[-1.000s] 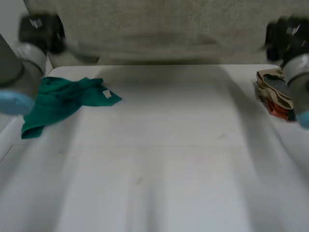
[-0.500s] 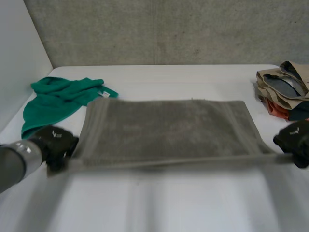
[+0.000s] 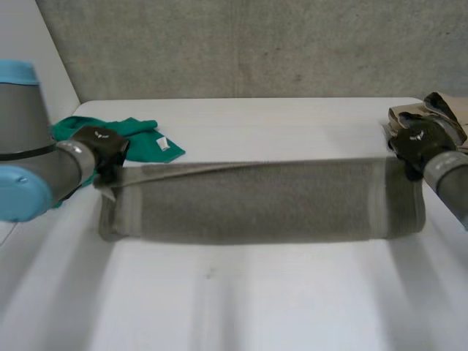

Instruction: Fold the laundry.

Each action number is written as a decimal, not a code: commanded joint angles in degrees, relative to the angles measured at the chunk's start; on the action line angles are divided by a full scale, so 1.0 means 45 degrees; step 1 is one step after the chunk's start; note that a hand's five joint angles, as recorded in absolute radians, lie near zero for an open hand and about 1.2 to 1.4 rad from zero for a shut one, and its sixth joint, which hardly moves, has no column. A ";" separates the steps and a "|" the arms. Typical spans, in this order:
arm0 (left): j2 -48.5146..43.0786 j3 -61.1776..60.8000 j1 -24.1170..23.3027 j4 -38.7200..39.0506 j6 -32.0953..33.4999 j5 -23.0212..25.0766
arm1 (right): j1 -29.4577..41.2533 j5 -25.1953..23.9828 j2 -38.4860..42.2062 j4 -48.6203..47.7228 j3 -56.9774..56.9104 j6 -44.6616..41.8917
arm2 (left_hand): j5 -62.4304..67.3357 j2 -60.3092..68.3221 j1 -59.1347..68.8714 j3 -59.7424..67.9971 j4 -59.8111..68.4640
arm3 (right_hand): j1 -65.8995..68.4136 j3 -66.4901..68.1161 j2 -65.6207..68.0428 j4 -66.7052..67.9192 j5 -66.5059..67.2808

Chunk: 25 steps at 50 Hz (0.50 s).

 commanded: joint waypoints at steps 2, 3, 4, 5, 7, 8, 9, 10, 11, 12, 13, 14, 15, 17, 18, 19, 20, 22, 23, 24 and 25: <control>-0.3064 0.3771 -0.0727 -0.0239 -0.0097 -0.1455 | 0.0669 0.0451 0.3352 -0.1103 -0.3763 0.0359 | 0.2768 0.2516 0.3311 0.2632 0.2523 | 0.3326 0.2607 0.2819 0.2506 0.2606; -0.3321 0.4145 -0.0786 -0.0259 -0.0136 -0.1515 | 0.0728 0.0471 0.3687 -0.1162 -0.4079 0.0359 | 0.2768 0.2516 0.3311 0.2632 0.2523 | 0.3326 0.2607 0.2819 0.2506 0.2606; -0.3807 0.4748 -0.0941 -0.0336 -0.0175 -0.1613 | 0.0826 0.0548 0.4348 -0.1162 -0.4759 0.0417 | 0.2768 0.2516 0.3311 0.2632 0.2523 | -0.2304 -0.3023 -0.2811 -0.3124 -0.3024; -0.4082 0.5044 -0.0982 -0.0376 -0.0195 -0.1710 | 0.0885 0.0646 0.4664 -0.1162 -0.5133 0.0437 | -0.0077 -0.0329 0.0466 -0.0213 -0.0323 | -0.7800 -0.8519 -0.8308 -0.8620 -0.8521; -0.4609 0.5785 -0.1137 -0.0589 -0.0292 -0.1944 | 0.1118 0.1112 0.5482 -0.1123 -0.6068 0.0592 | -1.2787 -1.3039 -1.2245 -1.2923 -1.3033 | -1.2229 -1.2949 -1.2737 -1.3049 -1.2950; -0.4709 0.5983 -0.1196 -0.0707 -0.0370 -0.2042 | 0.1139 0.1309 0.5681 -0.1084 -0.6345 0.0651 | -1.2787 -1.3039 -1.2245 -1.2923 -1.3033 | -1.2229 -1.2949 -1.2737 -1.3049 -1.2950; -0.4691 0.6139 -0.1274 -0.0843 -0.0448 -0.2101 | 0.1159 0.1427 0.5818 -0.1045 -0.6580 0.0749 | -1.2787 -1.3039 -1.2245 -1.2923 -1.3033 | -1.2229 -1.2949 -1.2737 -1.3049 -1.2950; -0.4555 0.6315 -0.1352 -0.0999 -0.0623 -0.2218 | 0.1159 0.1679 0.5819 -0.0871 -0.6891 0.1001 | -1.2787 -1.3039 -1.2245 -1.2923 -1.3033 | -1.2229 -1.2949 -1.2737 -1.3049 -1.2950; -0.4380 0.6297 -0.1373 -0.1059 -0.0741 -0.2277 | 0.1139 0.1759 0.5781 -0.0734 -0.6933 0.1158 | -1.2787 -1.3039 -1.2245 -1.2923 -1.3033 | -1.2229 -1.2949 -1.2737 -1.3049 -1.2950; -0.4185 0.6220 -0.1411 -0.1098 -0.0878 -0.2297 | 0.1159 0.1779 0.5703 -0.0558 -0.6934 0.1353 | -1.2787 -1.3039 -1.2245 -1.2923 -1.3033 | -1.2229 -1.2949 -1.2737 -1.3049 -1.2950; -0.3661 0.5968 -0.1450 -0.1118 -0.1208 -0.2316 | 0.1139 0.1779 0.5335 -0.0054 -0.6798 0.1781 | -1.2787 -1.3039 -1.2245 -1.2923 -1.3033 | -1.2229 -1.2949 -1.2737 -1.3049 -1.2950; -0.3404 0.5772 -0.1470 -0.1118 -0.1385 -0.2317 | 0.1139 0.1741 0.5118 0.0261 -0.6662 0.1978 | -1.2787 -1.3039 -1.2245 -1.2923 -1.3033 | -1.2229 -1.2949 -1.2737 -1.3049 -1.2950; -0.3112 0.5538 -0.1470 -0.1079 -0.1561 -0.2297 | 0.1120 0.1682 0.4884 0.0592 -0.6486 0.2174 | -1.2787 -1.3039 -1.2245 -1.2923 -1.3033 | -1.2229 -1.2949 -1.2737 -1.3049 -1.2950; -0.2135 0.4718 -0.1490 -0.0768 -0.2010 -0.2142 | 0.1003 0.1370 0.4026 0.1608 -0.5706 0.2584 | -1.2787 -1.3039 -1.2245 -1.2923 -1.3033 | -1.2229 -1.2949 -1.2737 -1.3049 -1.2950; -0.1513 0.4077 -0.1471 -0.0438 -0.2186 -0.1948 | 0.0886 0.1118 0.3365 0.2133 -0.4968 0.2798 | -1.2787 -1.3039 -1.2245 -1.2923 -1.3033 | -1.2229 -1.2949 -1.2737 -1.3049 -1.2950; -0.1178 0.3665 -0.1451 -0.0241 -0.2265 -0.1830 | 0.0808 0.0980 0.3030 0.2351 -0.4555 0.2858 | -1.2787 -1.3039 -1.2245 -1.2923 -1.3033 | -1.2229 -1.2949 -1.2737 -1.3049 -1.2950; -0.0827 0.3293 -0.1451 -0.0046 -0.2304 -0.1693 | 0.0710 0.0824 0.2717 0.2528 -0.4087 0.2878 | -1.2787 -1.3039 -1.2245 -1.2923 -1.3033 | -1.2229 -1.2949 -1.2737 -1.3049 -1.2950; 0.0011 0.2125 -0.1412 0.0616 -0.2286 -0.1226 | 0.0360 0.0318 0.1841 0.2782 -0.2666 0.2724 | -1.2787 -1.3039 -1.2245 -1.2923 -1.3033 | -1.2229 -1.2949 -1.2737 -1.3049 -1.2950; 0.0268 0.1750 -0.1392 0.0929 -0.2266 -0.1010 | 0.0242 0.0160 0.1584 0.2783 -0.2192 0.2626 | -1.2787 -1.3039 -1.2245 -1.2923 -1.3033 | -1.2229 -1.2949 -1.2737 -1.3049 -1.2950; 0.0464 0.1398 -0.1373 0.1145 -0.2246 -0.0853 | 0.0105 0.0004 0.1368 0.2745 -0.1743 0.2509 | -1.2787 -1.3039 -1.2245 -1.2923 -1.3033 | -1.2229 -1.2949 -1.2737 -1.3049 -1.2950; 0.0872 0.0699 -0.1353 0.1728 -0.2188 -0.0523 | -0.0128 -0.0230 0.0960 0.2705 -0.0946 0.2256 | -1.2787 -1.3039 -1.2245 -1.2923 -1.3033 | -1.2229 -1.2949 -1.2737 -1.3049 -1.2950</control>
